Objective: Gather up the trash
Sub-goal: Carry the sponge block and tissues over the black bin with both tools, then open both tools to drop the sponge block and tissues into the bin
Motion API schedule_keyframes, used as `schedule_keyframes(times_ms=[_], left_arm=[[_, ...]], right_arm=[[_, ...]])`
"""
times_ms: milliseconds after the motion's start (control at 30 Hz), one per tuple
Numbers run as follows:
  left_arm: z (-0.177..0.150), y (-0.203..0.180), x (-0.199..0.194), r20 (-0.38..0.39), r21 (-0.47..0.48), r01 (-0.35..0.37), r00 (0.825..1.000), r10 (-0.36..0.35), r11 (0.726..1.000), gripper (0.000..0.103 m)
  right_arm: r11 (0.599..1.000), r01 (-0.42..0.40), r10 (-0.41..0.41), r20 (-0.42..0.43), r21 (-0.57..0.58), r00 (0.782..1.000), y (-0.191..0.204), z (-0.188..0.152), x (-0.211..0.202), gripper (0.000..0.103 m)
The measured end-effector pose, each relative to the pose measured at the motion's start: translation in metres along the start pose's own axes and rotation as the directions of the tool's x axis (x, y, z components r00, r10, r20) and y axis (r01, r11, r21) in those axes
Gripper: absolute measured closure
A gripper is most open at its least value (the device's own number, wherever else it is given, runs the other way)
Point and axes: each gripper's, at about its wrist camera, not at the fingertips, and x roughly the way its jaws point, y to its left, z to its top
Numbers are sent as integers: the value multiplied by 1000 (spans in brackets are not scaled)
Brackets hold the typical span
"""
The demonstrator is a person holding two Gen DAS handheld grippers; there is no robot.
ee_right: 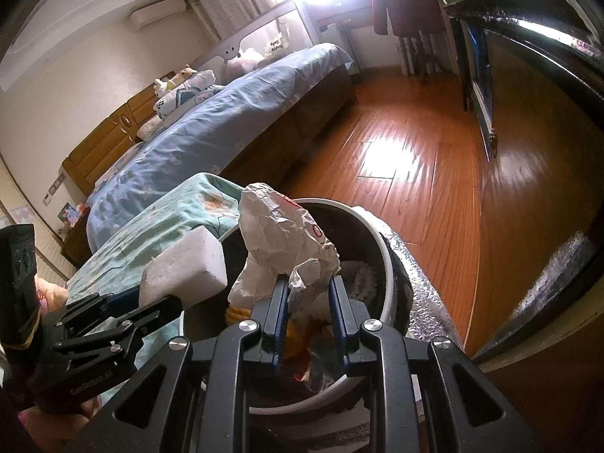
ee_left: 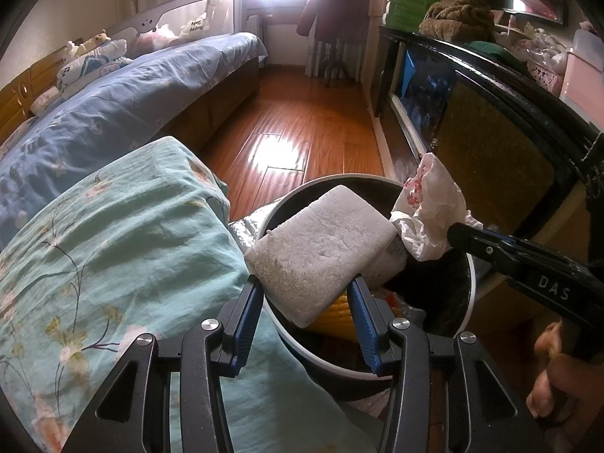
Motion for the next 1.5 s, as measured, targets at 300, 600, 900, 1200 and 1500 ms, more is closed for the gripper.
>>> schedule_keyframes(times_ms=[300,600,900,1200,1500], left_arm=[[1,0,1,-2,1,1,1000,-1,1000,57],[2,0,2,-6,-3,-2,1000,2,1000,57],[4,2,2,-8,-6,0,1000,0,1000,54],[6,2,-1,-8,-13,7,1000,-7,1000,52],[-2,9,-10,-5,-34,-20,1000,20,999,42]], right_arm=[[1000,1,-1,0,1,1000,-3,0,0,82],[1000,-1,0,1,6,1000,-2,1,-2,82],[1000,-1,1,1,12,1000,-2,2,-3,78],[999,-8,9,-5,50,1000,-5,7,-7,62],[998,-15,14,10,60,1000,-1,4,-16,49]])
